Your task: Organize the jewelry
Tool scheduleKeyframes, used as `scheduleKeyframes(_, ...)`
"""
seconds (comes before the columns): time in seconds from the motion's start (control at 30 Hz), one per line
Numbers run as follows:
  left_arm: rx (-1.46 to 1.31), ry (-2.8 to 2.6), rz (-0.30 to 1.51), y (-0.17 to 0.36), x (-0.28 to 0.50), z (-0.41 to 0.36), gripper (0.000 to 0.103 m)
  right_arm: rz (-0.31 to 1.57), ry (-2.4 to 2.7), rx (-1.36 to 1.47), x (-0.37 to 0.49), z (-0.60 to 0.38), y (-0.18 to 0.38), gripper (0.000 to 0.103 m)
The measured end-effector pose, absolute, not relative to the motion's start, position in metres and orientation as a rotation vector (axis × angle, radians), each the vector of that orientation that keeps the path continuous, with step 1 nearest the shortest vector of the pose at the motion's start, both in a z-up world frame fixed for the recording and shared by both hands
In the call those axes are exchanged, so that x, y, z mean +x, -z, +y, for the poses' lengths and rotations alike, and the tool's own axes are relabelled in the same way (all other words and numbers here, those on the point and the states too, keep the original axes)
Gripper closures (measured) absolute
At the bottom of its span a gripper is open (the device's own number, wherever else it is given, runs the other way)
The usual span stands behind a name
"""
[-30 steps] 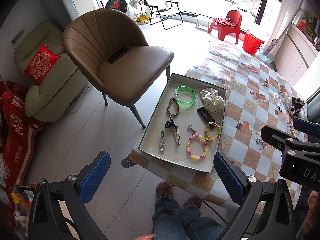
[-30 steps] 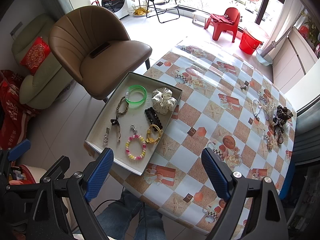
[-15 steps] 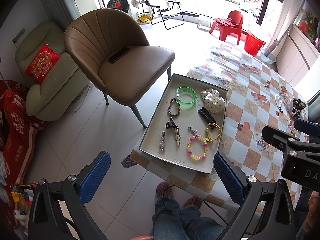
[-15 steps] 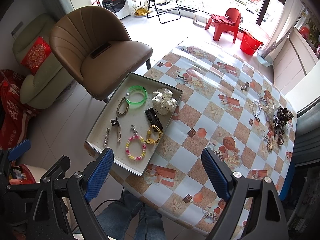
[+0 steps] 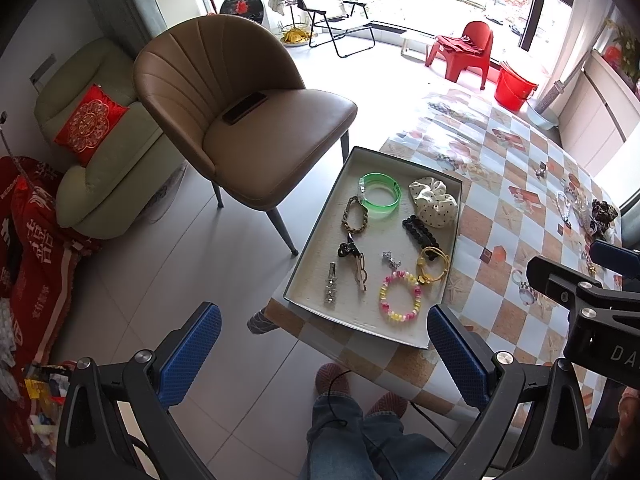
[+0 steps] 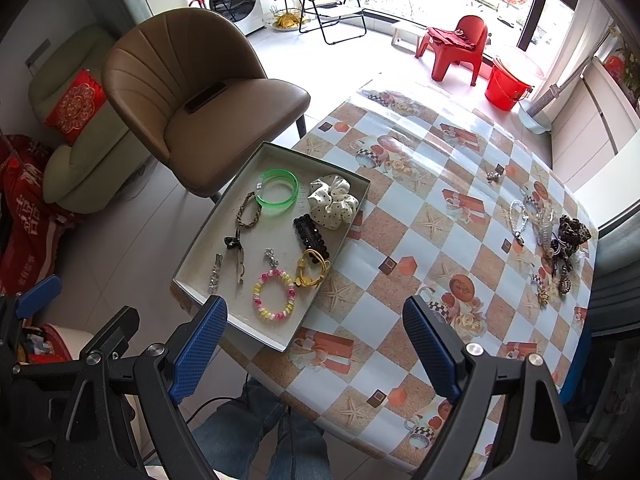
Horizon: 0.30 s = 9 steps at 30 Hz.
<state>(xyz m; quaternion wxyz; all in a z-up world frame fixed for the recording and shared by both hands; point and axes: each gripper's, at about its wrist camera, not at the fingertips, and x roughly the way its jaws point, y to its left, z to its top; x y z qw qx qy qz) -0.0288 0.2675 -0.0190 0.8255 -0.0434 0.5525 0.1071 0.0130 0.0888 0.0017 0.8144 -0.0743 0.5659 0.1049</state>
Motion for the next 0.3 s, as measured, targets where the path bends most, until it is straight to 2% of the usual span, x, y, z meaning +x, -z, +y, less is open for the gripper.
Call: scheduleKeyframes(0.3,-0.096,-0.243,1.169,0.0190,-0.0298,0.2681,0.000,1.210,-0.235,-0.159,0.0169,0.0955,0.0039,0.012)
